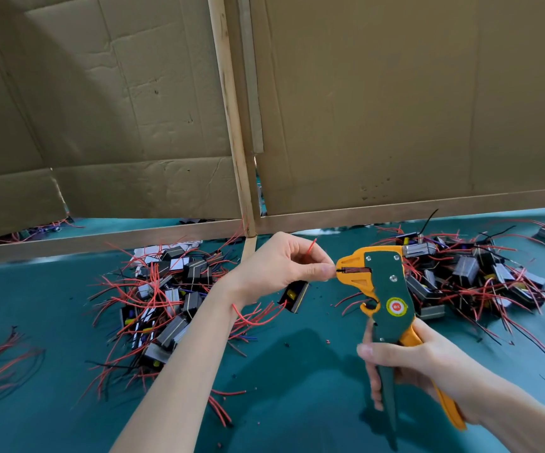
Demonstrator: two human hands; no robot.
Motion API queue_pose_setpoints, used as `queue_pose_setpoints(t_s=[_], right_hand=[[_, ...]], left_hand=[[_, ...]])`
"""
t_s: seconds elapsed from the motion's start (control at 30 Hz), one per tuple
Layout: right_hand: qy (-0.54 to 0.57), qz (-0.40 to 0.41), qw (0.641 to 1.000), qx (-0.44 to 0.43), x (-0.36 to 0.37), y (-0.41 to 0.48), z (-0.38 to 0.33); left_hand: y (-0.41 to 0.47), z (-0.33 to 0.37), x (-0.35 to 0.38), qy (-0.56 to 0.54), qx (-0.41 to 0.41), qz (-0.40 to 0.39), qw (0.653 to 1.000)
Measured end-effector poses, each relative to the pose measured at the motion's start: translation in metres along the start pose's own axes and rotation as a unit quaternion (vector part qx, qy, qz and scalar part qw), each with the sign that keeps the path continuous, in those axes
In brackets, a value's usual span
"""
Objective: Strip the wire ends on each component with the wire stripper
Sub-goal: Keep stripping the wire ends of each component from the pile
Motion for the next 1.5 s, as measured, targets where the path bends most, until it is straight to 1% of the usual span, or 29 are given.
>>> queue_pose_setpoints(t_s=[0.17,0.27,0.33,0.37,0.47,0.57,0.63,0.73,0.83,1.0,1.23,1.3,1.5], right_hand=[[-0.003,0.109,0.994,0.002,0.009,0.002,0.004],[0.065,0.083,0.994,-0.003,0.005,0.006,0.001],[0.130,0.053,0.990,-0.009,0.001,0.008,-0.002],[0.145,0.039,0.989,-0.018,-0.001,0.009,-0.002],[0.144,0.013,0.989,-0.037,-0.006,0.011,-0.002],[0.137,0.002,0.990,-0.035,-0.007,0.013,-0.003],[0.135,-0.006,0.990,-0.034,-0.005,0.012,-0.003],[0.126,-0.026,0.991,-0.032,-0.003,0.011,-0.003],[0.124,-0.034,0.991,-0.035,-0.003,0.010,-0.003],[0.101,-0.053,0.992,-0.043,-0.003,0.009,-0.004],[0.058,-0.059,0.996,-0.041,-0.007,0.007,0.000],[0.034,-0.049,0.998,-0.035,-0.007,0.006,0.001],[-0.004,0.029,1.000,-0.010,0.004,0.001,0.005]], left_hand=[[0.007,-0.017,0.006,-0.067,-0.001,-0.010,0.998],[0.008,-0.024,0.015,-0.092,-0.007,-0.019,0.996],[0.008,-0.026,0.013,-0.075,0.006,-0.001,0.997],[0.009,-0.026,0.011,-0.066,0.015,0.010,0.998],[0.009,-0.019,0.006,-0.048,0.043,0.053,0.997],[0.009,-0.013,0.003,-0.079,0.056,0.104,0.990],[0.009,-0.010,0.003,-0.076,0.061,0.111,0.989],[0.008,-0.005,0.005,-0.047,0.065,0.099,0.992],[0.007,-0.002,0.006,-0.019,0.053,0.084,0.995],[0.004,0.002,0.008,-0.008,0.035,0.059,0.998],[0.001,0.003,0.005,-0.004,0.007,0.036,0.999],[0.000,0.003,0.003,0.001,0.004,0.033,0.999],[-0.004,0.004,-0.004,0.006,-0.006,0.000,1.000]])
Point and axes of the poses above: each hand's wrist, its own y-axis towards the middle knuckle, its own x-axis out of the palm, z = x × y, the point moved 1 cm from there along y, towards the middle knuckle, and after that the axes turned 5 degrees about -x, right-handed, at the moved point
